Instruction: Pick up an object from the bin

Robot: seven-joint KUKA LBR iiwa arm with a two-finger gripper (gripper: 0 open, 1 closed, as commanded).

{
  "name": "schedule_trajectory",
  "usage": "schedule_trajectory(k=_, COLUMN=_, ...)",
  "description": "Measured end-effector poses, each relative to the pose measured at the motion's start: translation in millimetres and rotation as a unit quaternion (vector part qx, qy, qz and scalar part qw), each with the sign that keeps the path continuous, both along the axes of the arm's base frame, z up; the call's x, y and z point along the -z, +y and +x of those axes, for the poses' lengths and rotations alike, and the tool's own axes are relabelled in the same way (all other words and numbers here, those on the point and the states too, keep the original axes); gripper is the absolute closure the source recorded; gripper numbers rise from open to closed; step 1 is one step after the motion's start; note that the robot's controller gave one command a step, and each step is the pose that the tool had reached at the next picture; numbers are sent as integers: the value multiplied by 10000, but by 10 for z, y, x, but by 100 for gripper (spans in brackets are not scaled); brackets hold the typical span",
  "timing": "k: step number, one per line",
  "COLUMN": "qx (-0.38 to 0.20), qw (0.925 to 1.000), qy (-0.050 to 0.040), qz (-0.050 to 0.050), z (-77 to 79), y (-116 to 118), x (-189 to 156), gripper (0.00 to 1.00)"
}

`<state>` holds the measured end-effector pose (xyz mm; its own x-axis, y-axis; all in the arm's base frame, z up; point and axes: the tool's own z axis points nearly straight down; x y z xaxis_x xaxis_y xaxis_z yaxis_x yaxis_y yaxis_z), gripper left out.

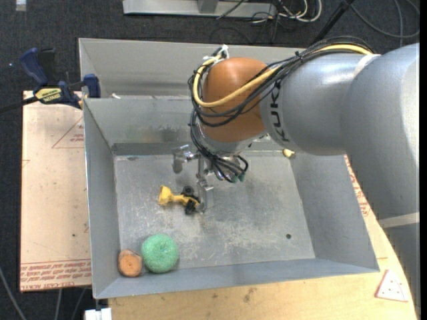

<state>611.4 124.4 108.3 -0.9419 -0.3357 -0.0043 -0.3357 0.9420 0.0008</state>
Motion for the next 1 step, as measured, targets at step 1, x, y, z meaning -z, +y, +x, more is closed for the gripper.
schedule_trajectory(k=1, qx=-384, qw=9993, qy=-6, qz=-2, z=79, y=45, x=218, gripper=0)
